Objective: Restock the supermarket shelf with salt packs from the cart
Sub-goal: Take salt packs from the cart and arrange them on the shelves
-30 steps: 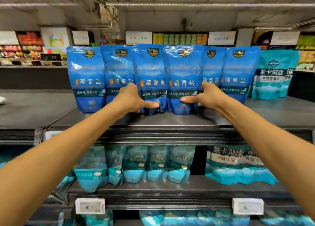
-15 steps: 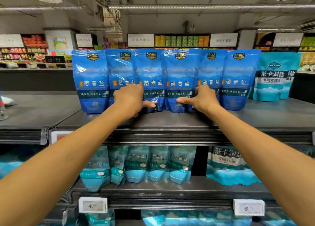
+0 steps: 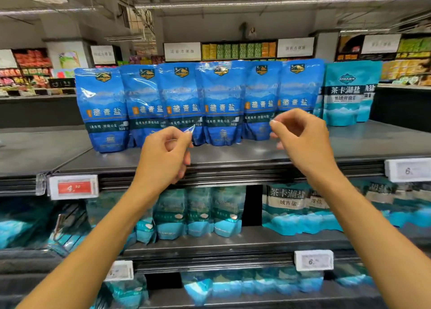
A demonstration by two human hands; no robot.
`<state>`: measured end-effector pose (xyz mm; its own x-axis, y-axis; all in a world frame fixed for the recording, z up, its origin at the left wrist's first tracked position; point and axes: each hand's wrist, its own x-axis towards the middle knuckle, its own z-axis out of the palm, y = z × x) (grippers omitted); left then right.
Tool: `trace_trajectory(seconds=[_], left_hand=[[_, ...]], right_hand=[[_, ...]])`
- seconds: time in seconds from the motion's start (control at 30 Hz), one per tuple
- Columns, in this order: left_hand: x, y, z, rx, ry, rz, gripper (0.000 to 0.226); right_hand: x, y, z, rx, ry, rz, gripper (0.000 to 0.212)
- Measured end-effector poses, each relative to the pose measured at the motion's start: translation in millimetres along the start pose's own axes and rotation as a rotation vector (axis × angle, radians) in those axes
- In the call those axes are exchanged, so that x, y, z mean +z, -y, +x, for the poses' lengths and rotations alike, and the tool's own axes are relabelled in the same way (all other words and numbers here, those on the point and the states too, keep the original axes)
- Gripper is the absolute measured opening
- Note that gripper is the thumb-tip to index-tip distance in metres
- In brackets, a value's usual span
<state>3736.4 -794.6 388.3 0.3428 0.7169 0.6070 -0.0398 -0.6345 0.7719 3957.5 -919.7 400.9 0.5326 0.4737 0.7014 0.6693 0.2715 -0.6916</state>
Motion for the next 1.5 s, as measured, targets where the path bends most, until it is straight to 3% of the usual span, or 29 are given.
trace_trajectory(seconds=[0.17, 0.37, 0.6, 0.77, 1.0, 1.13, 1.37, 1.5], left_hand=[[68, -9, -63, -0.025, 0.156, -0.292, 0.031], [161, 16, -125, -0.17, 0.392, -0.391, 0.029], [267, 64, -195, -0.425, 0.812, -0.414, 0.029], [340, 90, -266, -0.482, 1.117, -0.416, 0.029], [407, 61, -380, -0.535, 1.531, -0.365, 0.028], [432, 39, -444, -0.499, 1.739, -0.288, 0.021], [484, 61, -577, -0.663, 1.832, -0.063, 0.03], [511, 98, -660, -0.686, 1.829, 0.141, 0.032]], right_hand=[[-58, -23, -70, 0.011, 0.016, 0.196, 0.01], [-124, -83, -162, 0.194, -0.027, 0.125, 0.008], [-189, -135, -277, 0.52, -0.335, -0.126, 0.011], [-231, -140, -370, 0.727, -0.626, -0.282, 0.019], [-288, -105, -493, 0.959, -1.023, -0.4, 0.02], [-321, -85, -557, 1.067, -1.256, -0.367, 0.031], [-382, -115, -685, 1.354, -1.455, -0.438, 0.022], [-390, -158, -763, 1.64, -1.366, -0.411, 0.013]])
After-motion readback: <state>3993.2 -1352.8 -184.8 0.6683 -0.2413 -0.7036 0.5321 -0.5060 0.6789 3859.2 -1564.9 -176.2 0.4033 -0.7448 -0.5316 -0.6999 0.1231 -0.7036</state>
